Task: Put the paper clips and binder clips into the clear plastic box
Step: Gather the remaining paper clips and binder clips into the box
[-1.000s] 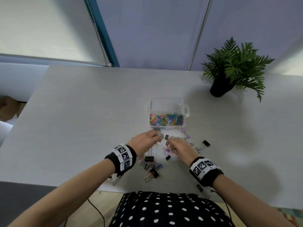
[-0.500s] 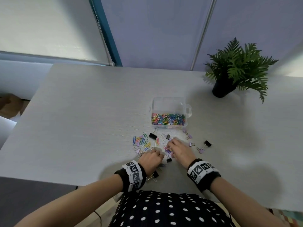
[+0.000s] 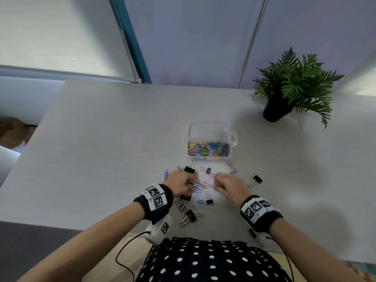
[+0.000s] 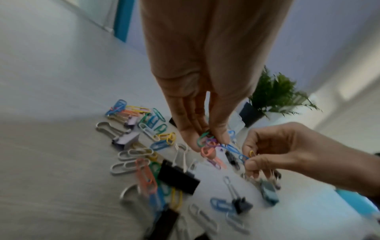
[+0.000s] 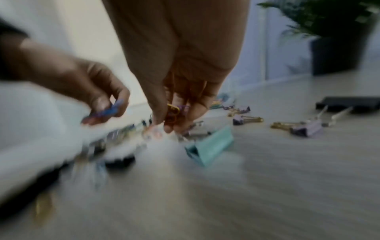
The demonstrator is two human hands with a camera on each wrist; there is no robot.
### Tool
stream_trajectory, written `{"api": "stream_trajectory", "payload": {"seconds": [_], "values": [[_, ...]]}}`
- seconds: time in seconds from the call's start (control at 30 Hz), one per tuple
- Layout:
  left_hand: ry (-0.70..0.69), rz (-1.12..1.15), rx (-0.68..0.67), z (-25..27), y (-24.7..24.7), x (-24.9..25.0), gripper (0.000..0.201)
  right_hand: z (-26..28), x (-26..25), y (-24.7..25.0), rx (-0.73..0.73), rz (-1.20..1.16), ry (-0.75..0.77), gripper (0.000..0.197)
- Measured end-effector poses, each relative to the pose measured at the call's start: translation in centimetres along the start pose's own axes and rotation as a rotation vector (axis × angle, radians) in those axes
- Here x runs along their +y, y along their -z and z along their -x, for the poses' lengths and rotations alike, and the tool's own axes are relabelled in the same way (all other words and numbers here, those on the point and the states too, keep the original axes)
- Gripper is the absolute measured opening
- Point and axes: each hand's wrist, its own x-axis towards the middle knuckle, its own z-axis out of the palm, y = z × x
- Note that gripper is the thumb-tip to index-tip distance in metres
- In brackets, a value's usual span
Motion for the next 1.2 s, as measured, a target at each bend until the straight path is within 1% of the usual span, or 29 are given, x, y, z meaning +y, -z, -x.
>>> {"api": "stream_trajectory", "payload": {"seconds": [0.07,0.13,0.2,0.27,0.33,0.4,0.43,0.47,0.53,0.57,0.63,0.67,0.7,0.73,0.83,0.87,0.93,1.0,1.07,1.13,1.2], "values": [[0.033,0.124,0.012,-0.2,1.0,0.0,0.015,-0.4,0.1,1.2,0.047,-0.271,-0.079,0.011],[0.045,0.237,0.04,-0.5,2.2,0.4,0.012,-1.0,0.0,2.7,0.092,-0.439,-0.107,0.006],[0.047,0.273,0.11,-1.2,3.8,1.2,0.013,-2.1,-0.2,4.4,0.139,-0.516,-0.137,0.006],[0.031,0.26,0.188,-2.4,5.6,2.2,0.016,-3.6,0.0,5.8,0.206,-0.562,-0.17,0.007],[0.021,0.231,0.258,-3.9,7.1,3.1,0.016,-5.1,0.1,6.9,0.253,-0.611,-0.197,0.005],[0.021,0.163,0.303,-5.4,8.1,3.5,0.016,-6.2,-0.1,7.4,0.27,-0.645,-0.219,0.009],[0.017,0.119,0.297,-6.0,8.4,3.6,0.017,-6.6,-0.3,7.5,0.256,-0.622,-0.223,0.009],[0.015,0.069,0.265,-6.4,8.5,3.7,0.019,-6.9,-0.4,7.6,0.229,-0.541,-0.229,0.013],[0.013,-0.011,0.203,-6.6,8.4,3.6,0.026,-7.1,-0.5,7.4,0.195,-0.293,-0.213,0.023],[0.005,-0.02,0.208,-6.4,8.3,3.3,0.03,-6.8,-0.6,7.3,0.209,-0.211,-0.195,0.025],[-0.045,-0.009,0.294,-5.4,8.0,2.6,0.031,-5.9,-0.7,6.9,0.273,-0.17,-0.137,0.024],[-0.079,-0.004,0.343,-4.8,7.6,2.1,0.029,-5.3,-0.8,6.7,0.294,-0.18,-0.102,0.02],[-0.115,-0.005,0.363,-4.2,7.1,1.6,0.027,-4.6,-0.9,6.1,0.291,-0.194,-0.068,0.016],[-0.142,-0.017,0.343,-3.7,6.4,1.1,0.025,-4.0,-1.1,5.4,0.248,-0.196,-0.048,0.013],[-0.208,-0.16,0.136,-2.4,3.6,0.5,0.022,-2.6,-1.8,2.3,0.063,-0.09,-0.037,0.01],[-0.24,-0.232,0.092,-2.3,2.7,0.4,0.022,-2.5,-2.2,1.3,0.011,-0.03,-0.048,0.014],[-0.29,-0.355,0.058,-2.6,1.4,0.3,0.026,-2.4,-2.9,-0.1,-0.042,0.094,-0.076,0.029],[-0.295,-0.468,0.064,-3.2,0.7,0.0,0.033,-2.3,-3.4,-0.9,-0.012,0.168,-0.088,0.04],[-0.281,-0.56,0.072,-3.8,0.3,-0.3,0.036,-2.3,-3.5,-1.4,0.035,0.195,-0.101,0.046],[-0.272,-0.608,0.079,-4.2,0.0,-0.4,0.037,-2.5,-3.4,-1.9,0.066,0.195,-0.118,0.048],[-0.259,-0.635,0.093,-4.3,-0.1,-0.4,0.039,-2.7,-3.4,-2.0,0.089,0.177,-0.125,0.045]]}}
